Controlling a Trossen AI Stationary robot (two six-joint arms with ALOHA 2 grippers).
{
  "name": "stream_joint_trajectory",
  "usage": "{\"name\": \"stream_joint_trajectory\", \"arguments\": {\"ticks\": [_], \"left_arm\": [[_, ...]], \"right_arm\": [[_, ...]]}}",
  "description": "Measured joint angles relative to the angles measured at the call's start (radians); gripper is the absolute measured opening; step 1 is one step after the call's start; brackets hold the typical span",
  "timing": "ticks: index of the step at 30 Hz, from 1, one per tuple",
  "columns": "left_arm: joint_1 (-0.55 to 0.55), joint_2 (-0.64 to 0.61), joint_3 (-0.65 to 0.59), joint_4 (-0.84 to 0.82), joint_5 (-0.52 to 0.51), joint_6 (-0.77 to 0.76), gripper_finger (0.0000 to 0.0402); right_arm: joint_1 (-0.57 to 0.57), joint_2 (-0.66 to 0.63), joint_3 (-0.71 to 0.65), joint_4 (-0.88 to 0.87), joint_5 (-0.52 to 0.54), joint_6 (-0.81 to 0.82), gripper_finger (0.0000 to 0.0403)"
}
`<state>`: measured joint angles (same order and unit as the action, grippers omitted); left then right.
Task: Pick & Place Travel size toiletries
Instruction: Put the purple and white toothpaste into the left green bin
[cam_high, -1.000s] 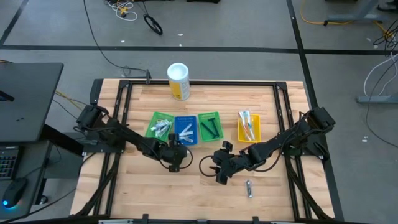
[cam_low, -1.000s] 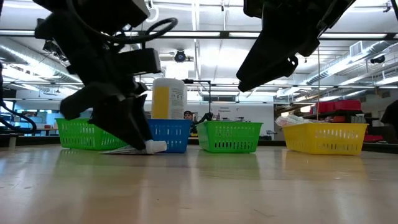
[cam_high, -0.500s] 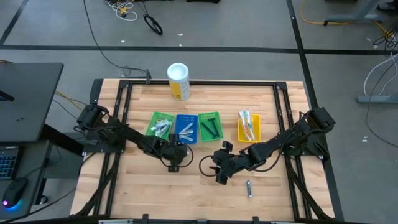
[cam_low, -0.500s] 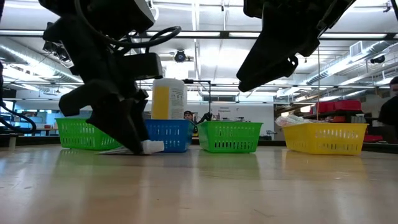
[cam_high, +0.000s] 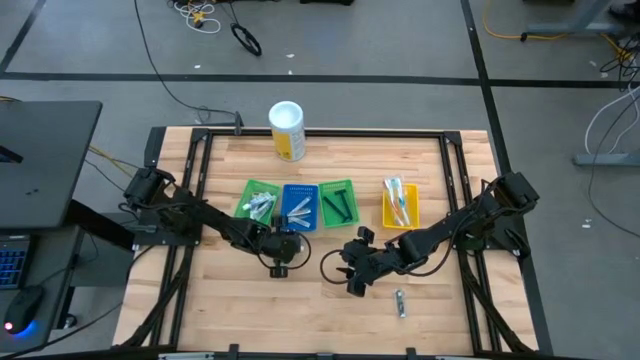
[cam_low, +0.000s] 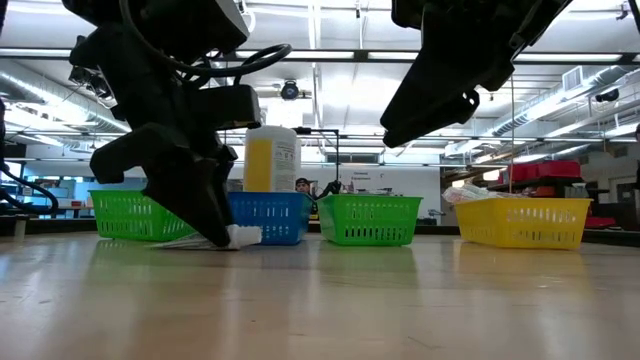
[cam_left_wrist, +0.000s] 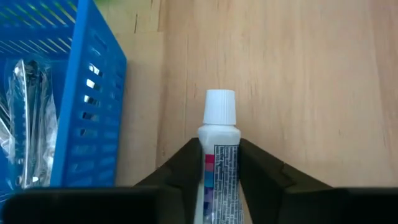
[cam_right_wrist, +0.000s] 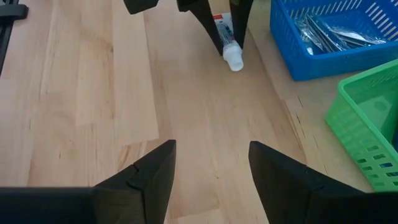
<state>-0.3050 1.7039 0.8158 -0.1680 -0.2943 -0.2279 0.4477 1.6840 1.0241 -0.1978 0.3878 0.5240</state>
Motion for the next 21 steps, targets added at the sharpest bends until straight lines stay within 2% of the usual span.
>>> {"name": "stream_joint_trajectory", "arguments": {"ticks": [7, 16, 21], "left_arm": [[0.0, 0.0, 0.0, 0.003, -0.001, -0.021, 0.0059], [-0.002, -0.013, 0.0, -0.005, 0.003, -0.108, 0.0053], [-0.014, -0.072, 0.007, -0.058, -0.002, -0.15, 0.0053]], "right_arm": [[0.0, 0.0, 0.0, 0.0, -0.001, 0.0, 0.0213], [0.0, 0.0, 0.0, 0.0, -0.008, 0.0, 0.0213], [0.0, 0.0, 0.0, -0.001, -0.019, 0.0, 0.0213]]}}
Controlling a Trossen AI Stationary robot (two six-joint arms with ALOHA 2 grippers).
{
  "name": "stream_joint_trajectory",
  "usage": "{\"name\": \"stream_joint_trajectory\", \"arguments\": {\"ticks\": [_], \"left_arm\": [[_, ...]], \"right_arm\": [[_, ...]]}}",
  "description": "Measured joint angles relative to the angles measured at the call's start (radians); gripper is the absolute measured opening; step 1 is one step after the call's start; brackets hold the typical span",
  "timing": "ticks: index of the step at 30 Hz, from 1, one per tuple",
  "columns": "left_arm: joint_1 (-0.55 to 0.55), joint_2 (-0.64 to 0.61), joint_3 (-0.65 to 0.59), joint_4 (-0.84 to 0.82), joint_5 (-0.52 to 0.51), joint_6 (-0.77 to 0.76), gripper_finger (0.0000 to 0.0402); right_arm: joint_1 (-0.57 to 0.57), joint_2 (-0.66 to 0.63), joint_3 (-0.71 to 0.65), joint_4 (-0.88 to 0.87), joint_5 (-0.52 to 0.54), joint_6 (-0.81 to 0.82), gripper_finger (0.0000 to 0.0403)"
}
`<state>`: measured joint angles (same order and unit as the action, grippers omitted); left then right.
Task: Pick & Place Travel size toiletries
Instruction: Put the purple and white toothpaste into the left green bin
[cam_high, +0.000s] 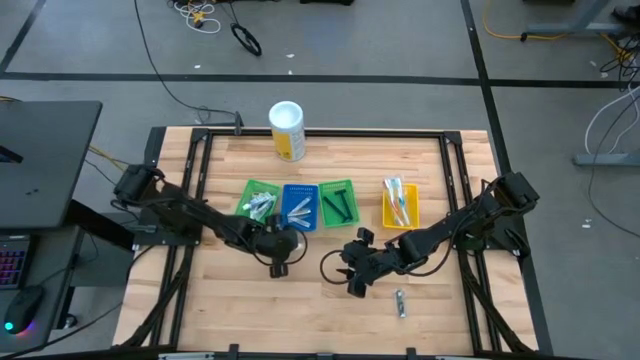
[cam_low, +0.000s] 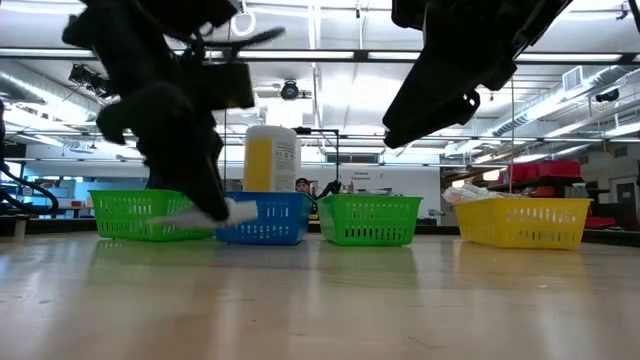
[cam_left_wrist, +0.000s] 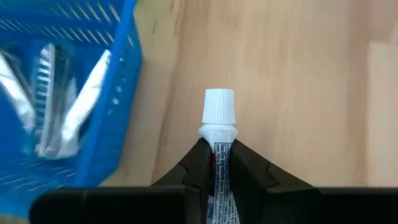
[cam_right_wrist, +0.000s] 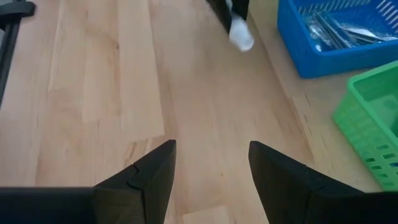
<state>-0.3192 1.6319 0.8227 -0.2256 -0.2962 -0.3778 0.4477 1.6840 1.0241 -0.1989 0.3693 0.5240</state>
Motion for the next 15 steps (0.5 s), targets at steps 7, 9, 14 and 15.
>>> {"name": "stream_joint_trajectory", "arguments": {"ticks": [7, 9, 14, 15], "left_arm": [[-0.011, -0.182, 0.001, -0.139, -0.095, -0.037, 0.0053], [-0.005, -0.249, 0.0, -0.226, -0.152, -0.07, 0.0053], [0.043, -0.371, -0.001, -0.447, -0.261, -0.264, 0.0062], [0.055, -0.387, -0.008, -0.486, -0.277, -0.29, 0.0065]], "right_arm": [[0.0, 0.0, 0.0, -0.002, -0.007, 0.002, 0.0213], [0.0, 0.0, 0.0, -0.003, -0.007, 0.002, 0.0213], [0.0, 0.0, 0.0, -0.003, -0.007, 0.003, 0.0213], [0.0, 0.0, 0.0, -0.002, -0.007, 0.003, 0.0213]]}}
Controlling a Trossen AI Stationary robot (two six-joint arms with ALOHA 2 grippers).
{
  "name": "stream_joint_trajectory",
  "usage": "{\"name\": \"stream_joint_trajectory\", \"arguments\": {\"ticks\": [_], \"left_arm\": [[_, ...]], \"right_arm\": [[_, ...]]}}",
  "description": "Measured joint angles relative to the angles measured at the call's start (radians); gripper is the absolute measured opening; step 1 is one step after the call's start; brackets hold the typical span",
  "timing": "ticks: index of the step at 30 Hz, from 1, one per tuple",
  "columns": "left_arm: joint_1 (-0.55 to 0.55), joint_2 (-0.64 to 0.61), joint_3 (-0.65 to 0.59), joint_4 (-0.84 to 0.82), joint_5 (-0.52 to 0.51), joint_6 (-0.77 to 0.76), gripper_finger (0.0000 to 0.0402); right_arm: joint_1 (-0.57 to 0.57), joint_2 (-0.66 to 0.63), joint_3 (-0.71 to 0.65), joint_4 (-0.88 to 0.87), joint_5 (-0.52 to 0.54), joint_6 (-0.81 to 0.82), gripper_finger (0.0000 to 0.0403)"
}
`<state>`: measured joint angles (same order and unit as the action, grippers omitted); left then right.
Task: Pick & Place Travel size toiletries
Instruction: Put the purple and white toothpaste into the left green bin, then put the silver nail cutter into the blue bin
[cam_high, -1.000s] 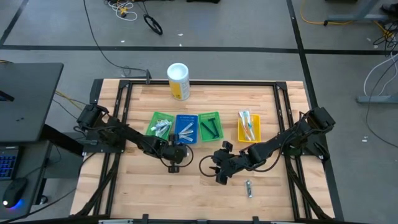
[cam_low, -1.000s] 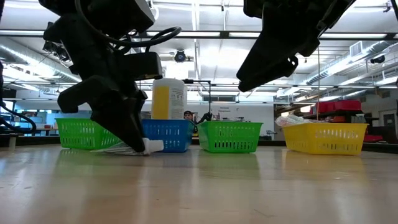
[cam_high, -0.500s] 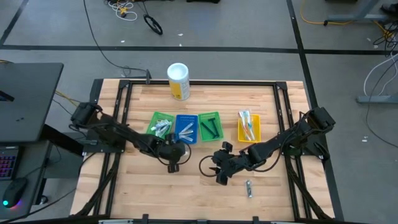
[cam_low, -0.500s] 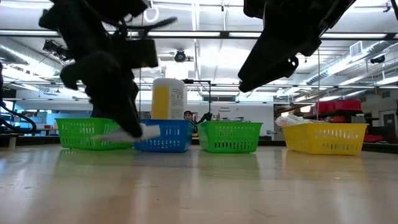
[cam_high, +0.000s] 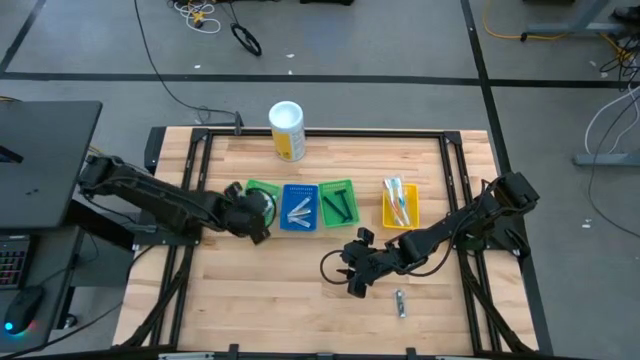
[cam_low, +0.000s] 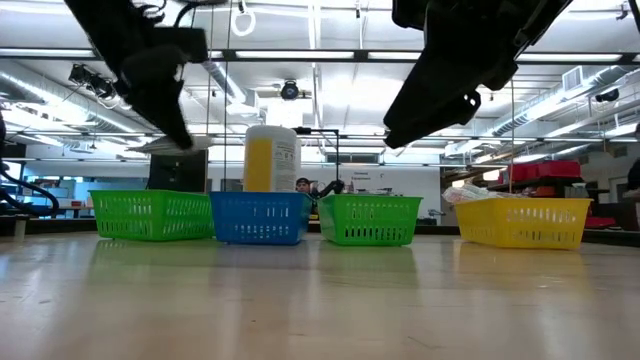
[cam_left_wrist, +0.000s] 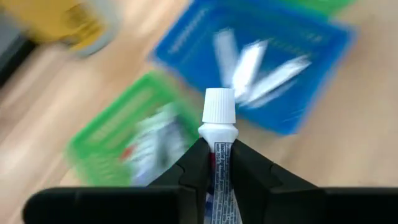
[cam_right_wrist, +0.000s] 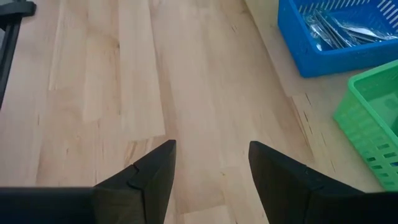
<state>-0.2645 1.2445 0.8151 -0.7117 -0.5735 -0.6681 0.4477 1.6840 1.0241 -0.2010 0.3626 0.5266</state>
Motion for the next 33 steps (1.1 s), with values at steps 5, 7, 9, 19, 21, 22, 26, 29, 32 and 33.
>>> {"name": "stream_joint_trajectory", "arguments": {"ticks": [5, 7, 9, 19, 21, 22, 26, 29, 32, 33], "left_arm": [[0.074, 0.005, -0.003, -0.1, -0.02, -0.026, 0.0071], [0.113, 0.034, -0.002, -0.074, -0.019, -0.009, 0.0071], [0.15, 0.064, -0.003, -0.077, -0.011, 0.008, 0.0071], [0.242, 0.231, -0.003, -0.032, 0.122, 0.024, 0.0078], [0.242, 0.246, -0.003, -0.024, 0.116, 0.033, 0.0087], [0.242, 0.252, -0.002, -0.02, 0.11, 0.034, 0.0094], [0.242, 0.25, -0.002, -0.002, 0.103, 0.049, 0.0125], [0.242, 0.246, -0.002, 0.001, 0.095, 0.057, 0.015], [0.242, 0.246, -0.002, -0.001, 0.092, 0.058, 0.017], [0.242, 0.246, -0.002, 0.0, 0.092, 0.059, 0.0175]], "right_arm": [[0.0, 0.0, 0.0, 0.002, 0.0, 0.0, 0.0213], [0.0, 0.0, 0.0, 0.001, 0.0, 0.0, 0.0213], [0.0, 0.0, 0.0, 0.003, 0.0, 0.0, 0.0213], [0.001, 0.0, 0.0, -0.003, 0.001, 0.0, 0.0213], [0.001, 0.0, 0.0, -0.01, 0.001, 0.0, 0.0213], [0.001, 0.0, 0.0, -0.013, 0.002, 0.0, 0.0213], [0.001, 0.0, 0.0, -0.022, 0.001, 0.001, 0.0213], [0.001, 0.0, 0.0, -0.027, 0.001, 0.009, 0.0213], [0.001, 0.0, 0.0, -0.03, 0.0, 0.022, 0.0213], [0.001, 0.0, 0.0, -0.032, -0.004, 0.027, 0.0213]]}}
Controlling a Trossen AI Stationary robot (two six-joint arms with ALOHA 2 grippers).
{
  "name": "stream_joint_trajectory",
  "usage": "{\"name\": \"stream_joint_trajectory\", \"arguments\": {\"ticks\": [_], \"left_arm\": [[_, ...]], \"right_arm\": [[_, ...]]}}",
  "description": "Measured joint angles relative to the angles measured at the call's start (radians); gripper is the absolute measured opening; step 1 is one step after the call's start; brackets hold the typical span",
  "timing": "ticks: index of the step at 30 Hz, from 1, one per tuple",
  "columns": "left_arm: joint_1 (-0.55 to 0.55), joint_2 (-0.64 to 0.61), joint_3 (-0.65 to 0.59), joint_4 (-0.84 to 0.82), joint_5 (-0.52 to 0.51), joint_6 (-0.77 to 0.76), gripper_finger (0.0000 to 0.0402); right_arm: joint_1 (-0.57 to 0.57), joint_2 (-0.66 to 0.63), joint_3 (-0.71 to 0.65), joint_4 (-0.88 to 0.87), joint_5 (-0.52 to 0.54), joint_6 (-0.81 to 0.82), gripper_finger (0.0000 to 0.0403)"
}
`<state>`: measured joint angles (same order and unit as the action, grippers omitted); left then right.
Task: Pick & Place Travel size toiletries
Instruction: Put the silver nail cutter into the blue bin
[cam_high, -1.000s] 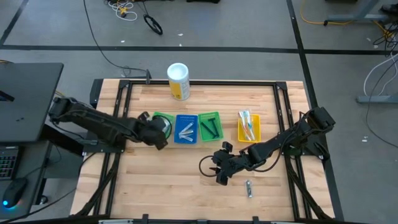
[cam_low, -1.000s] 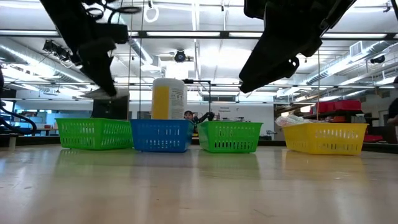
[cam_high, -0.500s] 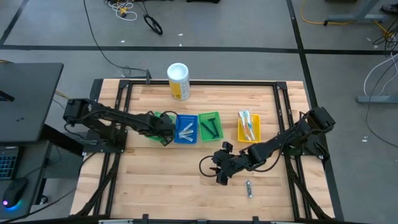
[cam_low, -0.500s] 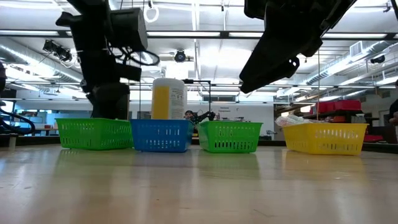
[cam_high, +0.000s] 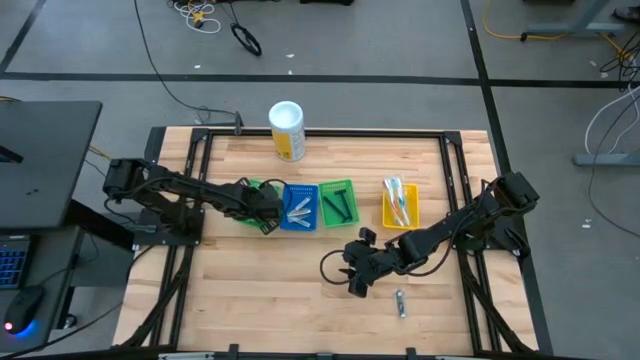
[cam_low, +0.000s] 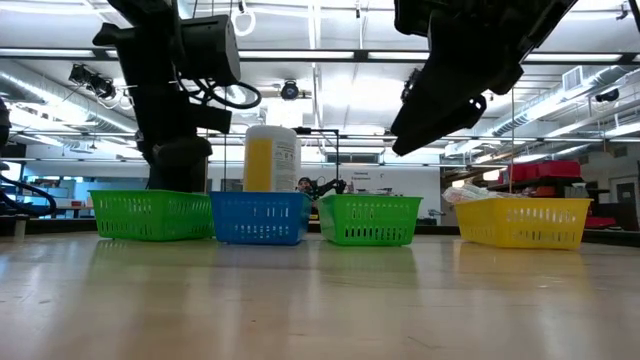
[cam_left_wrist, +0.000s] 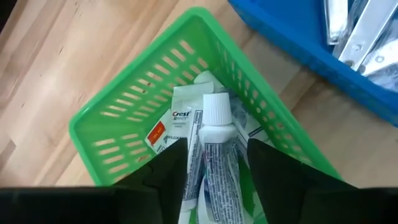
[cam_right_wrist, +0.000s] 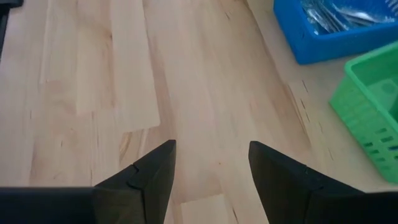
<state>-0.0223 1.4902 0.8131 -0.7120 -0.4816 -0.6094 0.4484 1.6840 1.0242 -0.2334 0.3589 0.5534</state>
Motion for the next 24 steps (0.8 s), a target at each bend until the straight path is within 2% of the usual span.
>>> {"name": "stream_joint_trajectory", "arguments": {"ticks": [6, 14, 18, 24], "left_arm": [[0.0, -0.008, 0.007, -0.046, 0.0, -0.016, 0.0184], [-0.042, -0.168, 0.009, -0.042, -0.044, -0.047, 0.0179], [-0.062, -0.262, 0.01, -0.017, -0.058, -0.049, 0.0179], [-0.072, -0.325, 0.01, 0.015, -0.086, -0.048, 0.0178]], "right_arm": [[0.011, 0.0, 0.0, -0.064, -0.004, 0.06, 0.0214], [0.073, -0.001, 0.0, -0.255, -0.006, 0.278, 0.0214], [0.101, -0.015, 0.015, -0.328, -0.059, 0.379, 0.0214], [0.148, -0.024, 0.085, -0.525, -0.169, 0.615, 0.0214]]}}
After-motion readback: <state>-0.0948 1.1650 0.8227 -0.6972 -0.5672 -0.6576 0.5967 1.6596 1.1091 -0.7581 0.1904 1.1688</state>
